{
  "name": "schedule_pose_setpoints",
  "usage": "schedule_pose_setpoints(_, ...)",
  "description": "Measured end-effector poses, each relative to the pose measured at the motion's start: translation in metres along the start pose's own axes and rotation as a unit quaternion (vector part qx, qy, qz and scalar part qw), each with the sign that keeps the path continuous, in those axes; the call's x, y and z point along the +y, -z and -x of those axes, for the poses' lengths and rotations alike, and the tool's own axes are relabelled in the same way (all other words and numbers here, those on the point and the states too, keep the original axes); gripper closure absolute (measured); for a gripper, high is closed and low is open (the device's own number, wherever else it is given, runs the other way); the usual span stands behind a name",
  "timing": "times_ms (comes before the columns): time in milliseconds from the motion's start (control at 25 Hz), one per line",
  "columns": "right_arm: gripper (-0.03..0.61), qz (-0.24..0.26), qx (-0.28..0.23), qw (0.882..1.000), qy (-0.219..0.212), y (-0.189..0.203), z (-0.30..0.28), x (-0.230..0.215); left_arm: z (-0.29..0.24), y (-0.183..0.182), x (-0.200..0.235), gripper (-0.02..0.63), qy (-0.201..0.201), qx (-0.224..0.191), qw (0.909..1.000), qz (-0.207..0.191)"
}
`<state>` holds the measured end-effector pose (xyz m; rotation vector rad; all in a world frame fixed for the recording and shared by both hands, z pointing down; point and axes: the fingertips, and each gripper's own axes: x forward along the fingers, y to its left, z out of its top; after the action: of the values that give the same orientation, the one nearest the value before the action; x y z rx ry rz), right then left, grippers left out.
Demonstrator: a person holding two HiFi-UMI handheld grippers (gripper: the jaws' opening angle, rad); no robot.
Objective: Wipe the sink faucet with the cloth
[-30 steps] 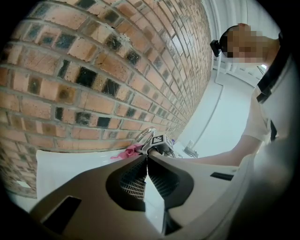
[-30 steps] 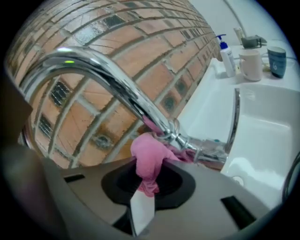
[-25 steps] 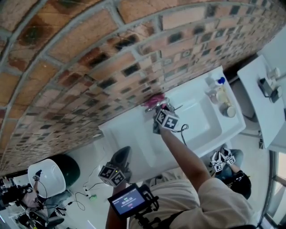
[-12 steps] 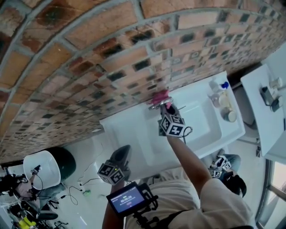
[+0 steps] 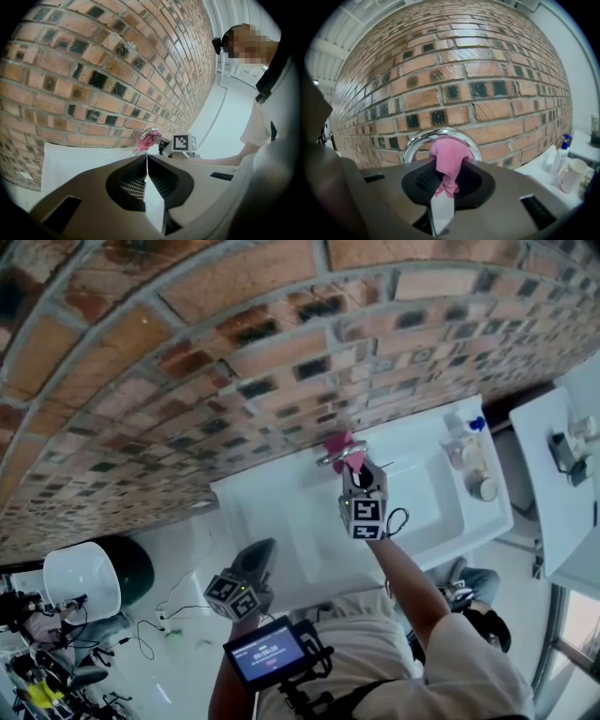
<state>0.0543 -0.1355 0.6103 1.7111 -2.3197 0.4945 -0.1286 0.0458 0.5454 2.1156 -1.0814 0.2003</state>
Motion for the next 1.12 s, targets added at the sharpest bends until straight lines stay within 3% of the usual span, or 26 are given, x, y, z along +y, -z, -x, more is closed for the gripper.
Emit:
schedule_pose_setpoints(200,0.511,0.076,-0.013,0.997,-0.031,-0.002,0.001,0.026,-0.01,0.001,-0.006,0.612,0.008,0.0,1.0,0.003)
schedule_pose_setpoints(400,0.511,0.112,-0.002,0.992,-0.065,0.009,-0.005,0.048,-0.017,0.004,-0.01,0.612,0.012,0.004,0.9999,-0.002)
schedule_pose_setpoints(1120,0.509,0.099,0.066,0.984,-0.135,0.06,-0.021,0.085,-0.017,0.009,-0.006,0.612,-0.004,0.001,0.9999,0.015)
